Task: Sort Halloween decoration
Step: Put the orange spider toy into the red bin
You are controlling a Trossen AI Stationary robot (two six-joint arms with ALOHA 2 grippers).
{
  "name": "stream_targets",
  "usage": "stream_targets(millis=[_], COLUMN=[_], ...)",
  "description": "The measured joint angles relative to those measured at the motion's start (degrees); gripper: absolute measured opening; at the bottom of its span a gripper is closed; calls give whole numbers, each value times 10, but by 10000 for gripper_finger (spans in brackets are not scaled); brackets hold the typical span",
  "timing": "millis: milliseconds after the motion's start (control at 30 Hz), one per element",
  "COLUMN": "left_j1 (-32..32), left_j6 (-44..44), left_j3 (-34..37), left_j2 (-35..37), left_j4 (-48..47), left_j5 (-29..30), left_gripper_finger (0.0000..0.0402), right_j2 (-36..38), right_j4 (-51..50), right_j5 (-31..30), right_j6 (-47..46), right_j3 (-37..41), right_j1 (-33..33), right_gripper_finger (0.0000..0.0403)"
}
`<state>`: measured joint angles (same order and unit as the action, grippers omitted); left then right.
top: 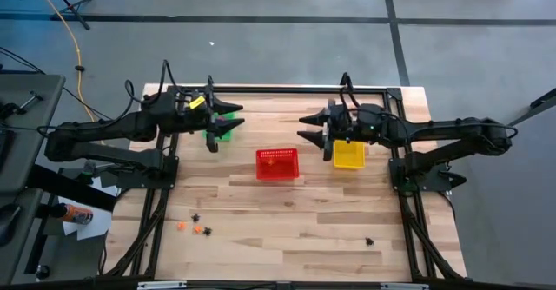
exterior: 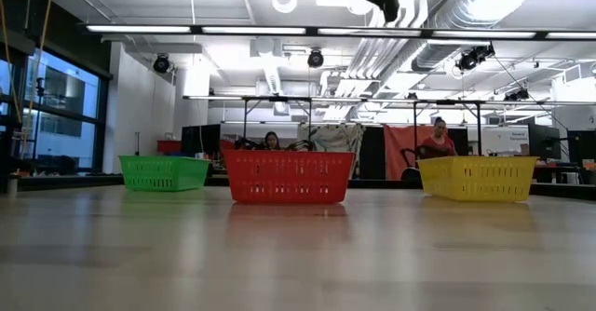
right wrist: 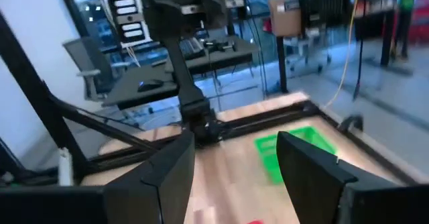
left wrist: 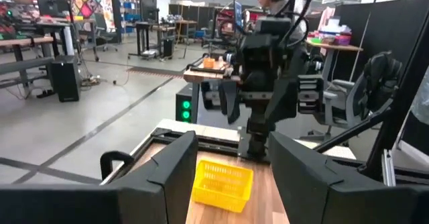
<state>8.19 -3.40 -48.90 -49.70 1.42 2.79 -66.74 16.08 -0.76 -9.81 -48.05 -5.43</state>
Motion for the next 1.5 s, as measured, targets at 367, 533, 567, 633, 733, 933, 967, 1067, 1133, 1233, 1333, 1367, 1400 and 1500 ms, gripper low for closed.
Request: stream_targets(millis=[367, 533, 567, 633, 733, 933, 967, 1067, 1133, 1233, 1333, 1367, 1400, 1500], left_j1=[0, 0, 0, 0, 0, 0, 0, 0, 0, 0, -17, -30, -48, -116], left_j6=[1, 1, 0, -4, -9, -9, -9, -17, -49, -119, -198, -225, -252, -323], left_j3=[0, 0, 0, 0, 0, 0, 0, 0, 0, 0, 0, -1, -1, 7], left_j2=[-16, -21, -21, -22, -22, -22, -22, -22, -22, -21, -20, -21, -24, -31], left_j4=[-3, -2, -2, -3, -2, -3, -3, -3, -11, -74, -199, -252, -306, -449], left_j5=[0, -1, -1, -1, -1, -7, -7, -7, -16, -91, -166, -178, -187, -211], left_gripper_finger=[172, 172, 172, 172, 172, 172, 172, 172, 172, 172, 172, 172, 172, 172], right_j2=[0, 0, 0, 0, 0, 0, 0, 0, 0, 0, 0, 0, 0, 0], right_j4=[1, 1, 1, 1, 1, 1, 1, 1, 1, 1, 0, -1, -2, -4], right_j5=[5, 6, 6, 6, 6, 6, 6, 6, 6, 5, 5, 5, 5, 5], right_j6=[39, 39, 39, 39, 39, 39, 39, 39, 34, 19, 21, 22, 23, 23], right_j3=[0, 0, 0, 0, 0, 0, 0, 0, 0, 0, 0, 0, 0, 0], right_j1=[0, 0, 0, 0, 0, 0, 0, 0, 0, 0, 0, 0, 0, -2], right_gripper_finger=[204, 204, 204, 204, 204, 204, 204, 204, 204, 204, 204, 204, 204, 204])
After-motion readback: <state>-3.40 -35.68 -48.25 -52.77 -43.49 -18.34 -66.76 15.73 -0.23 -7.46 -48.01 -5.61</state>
